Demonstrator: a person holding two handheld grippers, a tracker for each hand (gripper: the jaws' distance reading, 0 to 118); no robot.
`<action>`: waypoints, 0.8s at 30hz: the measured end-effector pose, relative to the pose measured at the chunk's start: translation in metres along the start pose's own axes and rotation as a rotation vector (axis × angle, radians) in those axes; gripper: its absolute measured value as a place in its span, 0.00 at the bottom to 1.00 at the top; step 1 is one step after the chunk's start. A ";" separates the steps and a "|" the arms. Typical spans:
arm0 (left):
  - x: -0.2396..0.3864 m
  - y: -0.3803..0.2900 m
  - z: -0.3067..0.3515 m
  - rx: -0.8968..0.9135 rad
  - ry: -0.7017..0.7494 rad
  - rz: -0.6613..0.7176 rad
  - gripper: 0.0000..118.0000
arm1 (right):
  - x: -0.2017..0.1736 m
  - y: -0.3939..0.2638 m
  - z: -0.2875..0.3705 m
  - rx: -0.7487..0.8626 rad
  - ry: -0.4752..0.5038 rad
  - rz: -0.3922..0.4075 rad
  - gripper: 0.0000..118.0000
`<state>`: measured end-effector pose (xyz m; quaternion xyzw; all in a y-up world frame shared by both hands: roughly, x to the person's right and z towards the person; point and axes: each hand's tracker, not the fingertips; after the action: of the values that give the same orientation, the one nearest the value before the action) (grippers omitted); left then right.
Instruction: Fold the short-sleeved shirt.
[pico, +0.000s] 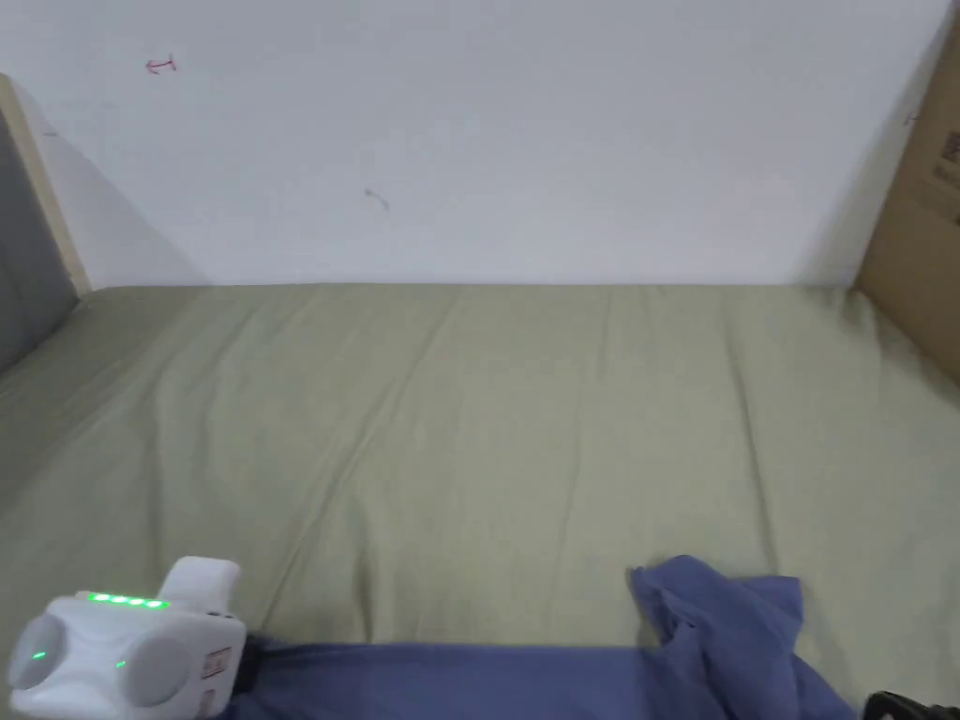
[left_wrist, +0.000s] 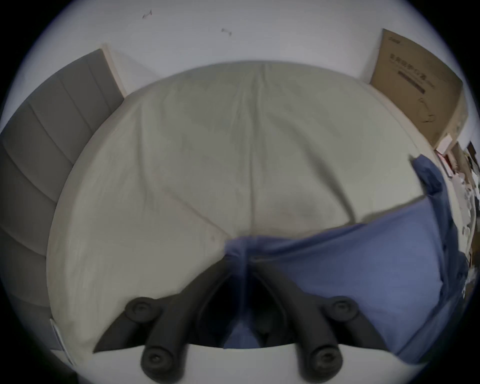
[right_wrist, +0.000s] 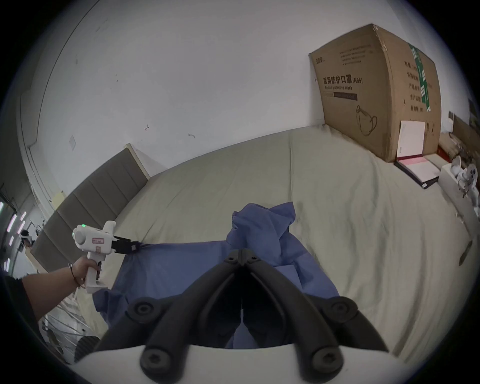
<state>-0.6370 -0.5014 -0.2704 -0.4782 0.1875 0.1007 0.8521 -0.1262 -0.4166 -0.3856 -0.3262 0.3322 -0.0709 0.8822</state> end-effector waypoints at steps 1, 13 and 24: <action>-0.001 -0.002 0.012 -0.008 0.017 0.001 0.01 | 0.005 0.002 -0.003 -0.006 0.031 -0.019 0.00; -0.040 -0.037 0.081 0.148 0.136 0.285 0.01 | 0.071 0.073 -0.158 -0.383 -0.164 -0.038 0.83; -0.042 -0.047 0.071 0.093 0.145 0.325 0.01 | 0.063 0.043 -0.208 -0.649 -0.261 0.220 0.66</action>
<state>-0.6430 -0.4653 -0.1824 -0.4078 0.3278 0.1934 0.8300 -0.2130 -0.5152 -0.5644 -0.5578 0.2549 0.1759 0.7700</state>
